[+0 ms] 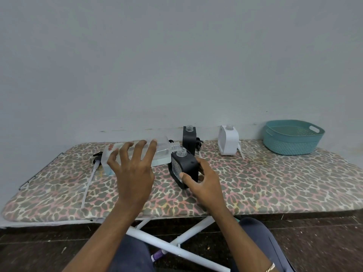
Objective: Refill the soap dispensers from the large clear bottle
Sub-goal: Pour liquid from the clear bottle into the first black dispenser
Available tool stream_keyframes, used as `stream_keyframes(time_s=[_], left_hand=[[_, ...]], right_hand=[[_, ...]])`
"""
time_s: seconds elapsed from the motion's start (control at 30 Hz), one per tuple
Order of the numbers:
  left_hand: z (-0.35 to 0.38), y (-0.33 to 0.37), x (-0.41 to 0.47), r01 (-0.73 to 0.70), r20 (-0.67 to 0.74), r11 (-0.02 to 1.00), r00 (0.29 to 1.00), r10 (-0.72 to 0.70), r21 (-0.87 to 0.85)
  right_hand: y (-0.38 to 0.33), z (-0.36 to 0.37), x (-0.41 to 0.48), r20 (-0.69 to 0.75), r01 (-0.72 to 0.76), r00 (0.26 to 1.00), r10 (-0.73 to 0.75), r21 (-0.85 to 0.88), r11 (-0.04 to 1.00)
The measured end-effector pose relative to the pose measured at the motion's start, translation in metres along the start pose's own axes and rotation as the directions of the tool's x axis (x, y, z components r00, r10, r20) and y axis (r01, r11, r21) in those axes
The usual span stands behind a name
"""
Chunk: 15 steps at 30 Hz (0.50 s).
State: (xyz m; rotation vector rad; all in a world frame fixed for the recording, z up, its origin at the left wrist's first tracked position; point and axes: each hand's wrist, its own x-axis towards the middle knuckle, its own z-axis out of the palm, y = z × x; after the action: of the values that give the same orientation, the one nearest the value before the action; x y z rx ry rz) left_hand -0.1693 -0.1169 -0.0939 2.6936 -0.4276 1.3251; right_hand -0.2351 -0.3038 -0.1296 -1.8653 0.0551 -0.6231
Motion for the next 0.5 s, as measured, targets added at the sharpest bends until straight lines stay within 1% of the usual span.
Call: stream_keyframes(time_s=[0.5], left_hand=[[0.0005,-0.0002,0.0,-0.006,-0.008,1.0,1.0,0.006,0.01]], right_hand=[[-0.0023,-0.0004,-0.0002,0.003,-0.003,1.0,0.003,0.021,1.0]])
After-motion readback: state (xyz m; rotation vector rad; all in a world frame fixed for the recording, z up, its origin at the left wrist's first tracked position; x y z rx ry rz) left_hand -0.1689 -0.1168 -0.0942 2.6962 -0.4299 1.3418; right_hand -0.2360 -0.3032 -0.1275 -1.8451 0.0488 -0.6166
